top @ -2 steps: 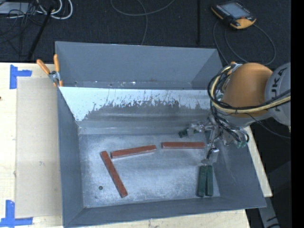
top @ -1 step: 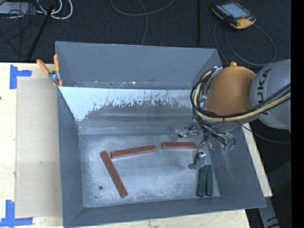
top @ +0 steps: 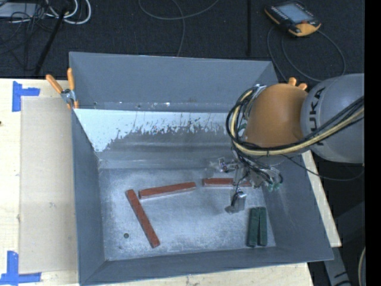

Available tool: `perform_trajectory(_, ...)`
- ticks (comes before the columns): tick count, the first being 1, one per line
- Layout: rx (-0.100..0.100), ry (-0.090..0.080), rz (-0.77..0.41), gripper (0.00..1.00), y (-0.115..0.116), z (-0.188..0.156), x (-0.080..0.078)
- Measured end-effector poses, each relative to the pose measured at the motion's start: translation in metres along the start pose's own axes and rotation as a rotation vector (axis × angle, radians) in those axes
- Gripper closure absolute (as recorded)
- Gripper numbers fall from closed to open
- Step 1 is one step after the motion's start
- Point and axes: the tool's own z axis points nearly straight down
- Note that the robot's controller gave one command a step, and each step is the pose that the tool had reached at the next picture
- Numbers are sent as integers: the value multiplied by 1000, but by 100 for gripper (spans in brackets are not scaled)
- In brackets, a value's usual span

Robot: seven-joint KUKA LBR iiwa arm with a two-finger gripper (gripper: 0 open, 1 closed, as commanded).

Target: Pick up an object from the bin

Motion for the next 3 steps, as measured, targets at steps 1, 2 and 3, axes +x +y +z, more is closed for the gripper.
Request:
perform_trajectory(1,4,0,283,0,-13,13,15)
perform_trajectory(2,4,-1,219,0,-31,33,-10)
perform_trajectory(3,4,0,375,100,-61,38,27)
